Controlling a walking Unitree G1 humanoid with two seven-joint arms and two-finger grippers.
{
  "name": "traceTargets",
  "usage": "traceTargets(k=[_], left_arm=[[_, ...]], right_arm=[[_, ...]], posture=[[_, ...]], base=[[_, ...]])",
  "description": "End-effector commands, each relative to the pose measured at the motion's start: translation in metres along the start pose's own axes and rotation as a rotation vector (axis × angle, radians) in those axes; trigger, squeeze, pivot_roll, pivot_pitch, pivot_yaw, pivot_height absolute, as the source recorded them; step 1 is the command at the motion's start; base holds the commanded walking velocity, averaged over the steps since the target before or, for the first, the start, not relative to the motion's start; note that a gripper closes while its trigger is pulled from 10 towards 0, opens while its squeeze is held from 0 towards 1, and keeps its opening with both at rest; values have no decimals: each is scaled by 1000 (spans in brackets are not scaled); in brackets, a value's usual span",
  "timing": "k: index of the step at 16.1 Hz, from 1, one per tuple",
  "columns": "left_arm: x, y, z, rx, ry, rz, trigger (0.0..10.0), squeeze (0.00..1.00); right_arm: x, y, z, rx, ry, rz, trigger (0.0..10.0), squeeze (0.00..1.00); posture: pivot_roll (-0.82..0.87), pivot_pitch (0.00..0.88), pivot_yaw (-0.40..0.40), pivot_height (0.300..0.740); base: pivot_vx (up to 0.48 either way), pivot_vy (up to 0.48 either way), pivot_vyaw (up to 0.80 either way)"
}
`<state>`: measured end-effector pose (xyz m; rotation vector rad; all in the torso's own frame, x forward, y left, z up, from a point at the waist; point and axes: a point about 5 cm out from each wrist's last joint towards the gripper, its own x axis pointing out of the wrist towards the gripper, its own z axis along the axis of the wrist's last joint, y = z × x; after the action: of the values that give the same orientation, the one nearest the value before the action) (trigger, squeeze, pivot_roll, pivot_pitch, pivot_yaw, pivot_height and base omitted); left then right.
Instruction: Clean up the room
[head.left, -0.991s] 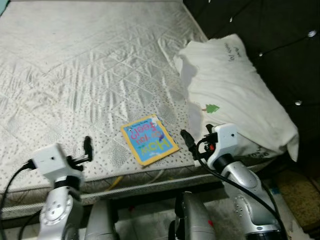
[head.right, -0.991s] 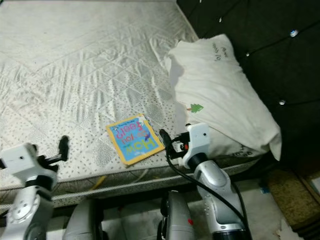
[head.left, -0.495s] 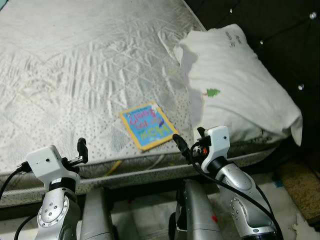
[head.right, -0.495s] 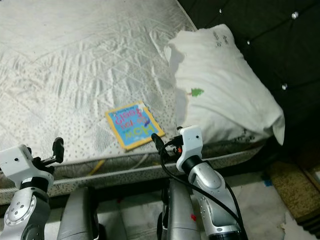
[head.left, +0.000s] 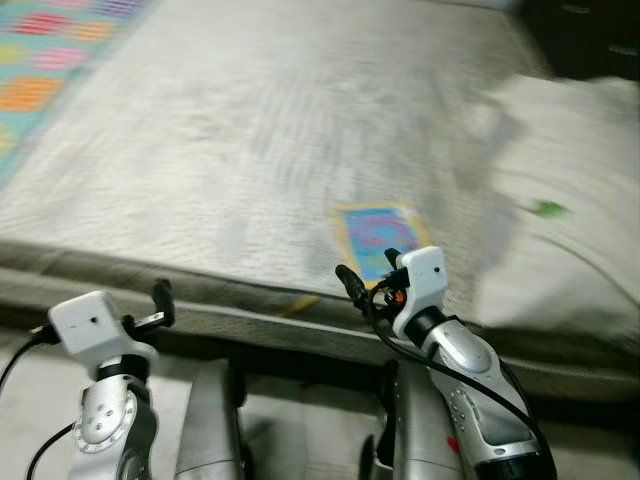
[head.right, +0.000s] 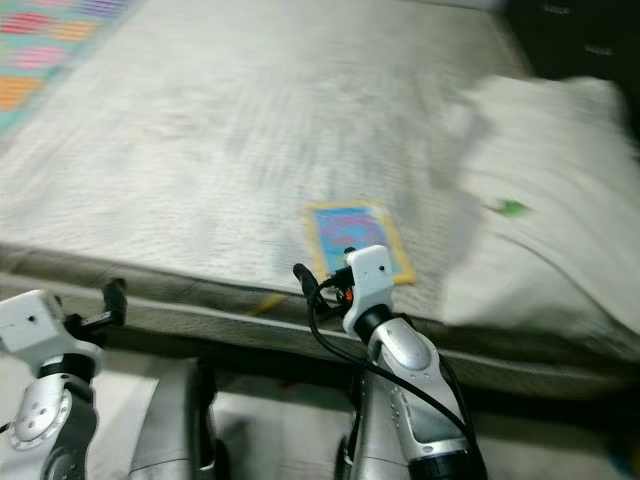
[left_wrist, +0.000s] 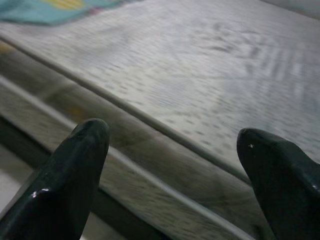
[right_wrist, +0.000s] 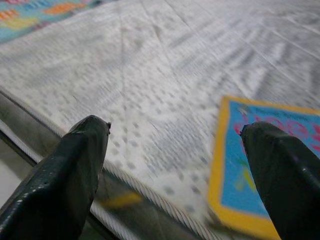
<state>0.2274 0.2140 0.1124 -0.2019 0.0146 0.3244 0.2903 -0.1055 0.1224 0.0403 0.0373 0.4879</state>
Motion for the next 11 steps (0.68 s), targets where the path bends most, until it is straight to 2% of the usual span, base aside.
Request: traceTargets(k=[1,3,5,7,10,11], left_arm=[[0,-5,-1,-11,8,-14,10000,0],[0,-8,-2,-17,15,-25,10000,0],[-1,-12,-2,-25,26,-55,10000,0],[-2,-16,-1,-60,51,-90,10000,0],[-6,-20,-3,-101,90,-120,10000,0],[-7,-21,-3,-107,97,-123,10000,0]], right_arm=[[-3,-9,-5,-14,27,-52,10000,0],[2,-8,-6,-3,34,-62,10000,0],[15,-2,-5,16,48,-72,10000,0],[34,3,-10,75,107,-98,10000,0],[61,20,-9,134,166,-84,10000,0],[65,23,-9,145,174,-85,10000,0]], posture=[[-36,167,-66,521],[-36,167,-66,521],[-4,178,-65,521],[14,185,-66,521],[40,198,-68,521],[44,201,-68,521]], base=[[0,0,0],[0,0,0],[0,0,0],[0,0,0],[0,0,0],[0,0,0]])
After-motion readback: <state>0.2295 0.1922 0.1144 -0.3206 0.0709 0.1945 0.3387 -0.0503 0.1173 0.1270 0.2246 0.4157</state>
